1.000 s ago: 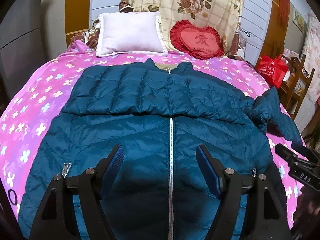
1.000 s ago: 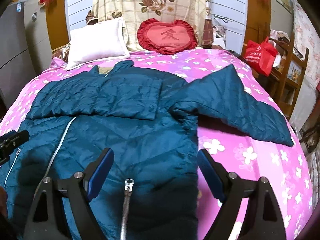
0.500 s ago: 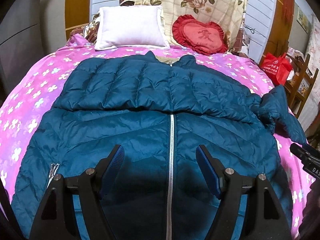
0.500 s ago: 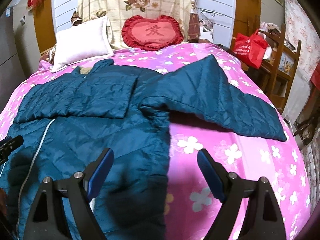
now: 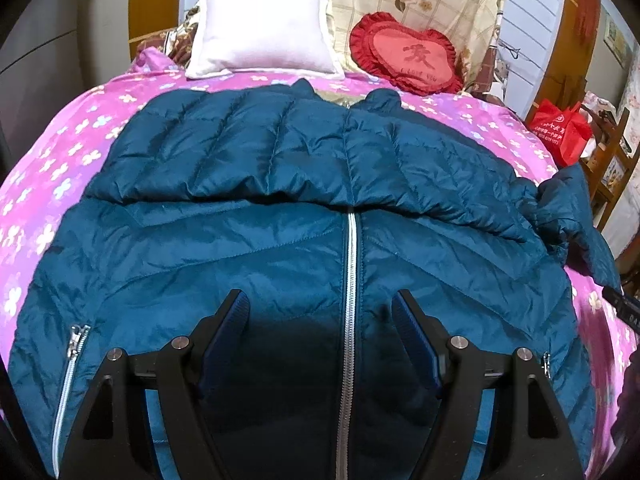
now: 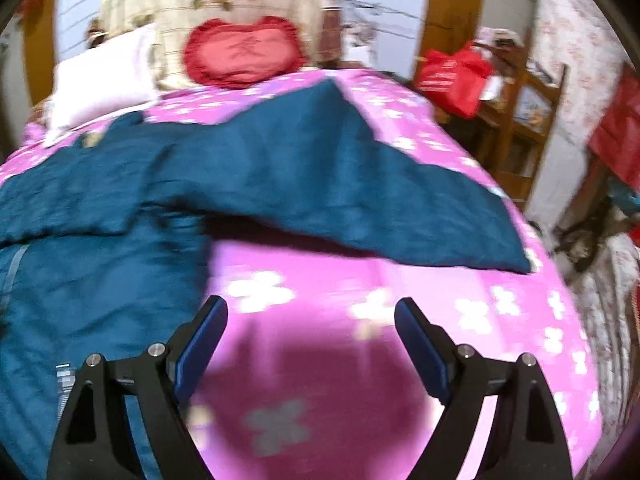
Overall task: Fold large clothes
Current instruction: 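Reach the right tool to the other sleeve cuff and grasp it, then lift the sleeve with the right tool and fold it across the jacket body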
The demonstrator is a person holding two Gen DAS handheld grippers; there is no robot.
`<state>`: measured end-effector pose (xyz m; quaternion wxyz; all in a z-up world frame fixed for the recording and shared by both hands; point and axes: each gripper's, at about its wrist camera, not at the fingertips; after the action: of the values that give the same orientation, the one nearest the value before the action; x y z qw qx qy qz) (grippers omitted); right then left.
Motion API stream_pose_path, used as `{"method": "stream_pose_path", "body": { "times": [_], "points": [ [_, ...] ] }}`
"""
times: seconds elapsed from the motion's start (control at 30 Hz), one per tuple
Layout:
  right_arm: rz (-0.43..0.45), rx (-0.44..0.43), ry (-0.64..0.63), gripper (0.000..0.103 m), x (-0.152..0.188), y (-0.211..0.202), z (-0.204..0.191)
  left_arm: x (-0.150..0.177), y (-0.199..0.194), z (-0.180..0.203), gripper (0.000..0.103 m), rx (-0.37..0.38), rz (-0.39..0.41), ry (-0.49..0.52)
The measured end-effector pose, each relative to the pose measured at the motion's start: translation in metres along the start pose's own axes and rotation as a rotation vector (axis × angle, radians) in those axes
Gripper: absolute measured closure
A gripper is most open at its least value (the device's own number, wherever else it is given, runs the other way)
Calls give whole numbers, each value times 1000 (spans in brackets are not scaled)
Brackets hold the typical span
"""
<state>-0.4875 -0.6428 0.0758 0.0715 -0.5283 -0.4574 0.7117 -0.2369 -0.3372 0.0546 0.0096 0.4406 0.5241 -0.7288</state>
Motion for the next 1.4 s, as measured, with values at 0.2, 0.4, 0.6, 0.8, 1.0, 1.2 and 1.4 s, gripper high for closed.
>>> {"method": "stream_pose_path", "body": {
  "times": [0.2,0.4,0.6,0.8,1.0,1.2,1.4],
  "points": [
    [-3,99,123,15,-21,31,58,4,5,1,48,3,-12,5],
    [24,129,225,14,-64,63,107,5,8,0,49,9,-21,12],
    [20,161,327,13,-87,95,155,7,11,2,48,6,-25,24],
    [-60,180,414,9,-89,137,194,9,13,3,48,2,-28,34],
    [-65,168,396,65,-83,144,190,9,12,3,48,4,-24,38],
    [-21,131,247,92,-100,114,153,2,0,6,50,-21,-20,97],
    [114,-11,180,91,-131,43,100,-9,-20,-17,50,-30,10,55]
  ]
}}
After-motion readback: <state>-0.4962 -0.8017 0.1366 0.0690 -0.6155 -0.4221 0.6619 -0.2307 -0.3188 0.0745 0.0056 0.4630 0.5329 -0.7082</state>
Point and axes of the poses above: each gripper's, at about its wrist camera, not at the fingertips, and y roughly the way its jaws point, z to its right, x to its underside, and after that the axes turned 8 degrees about y, right-handed
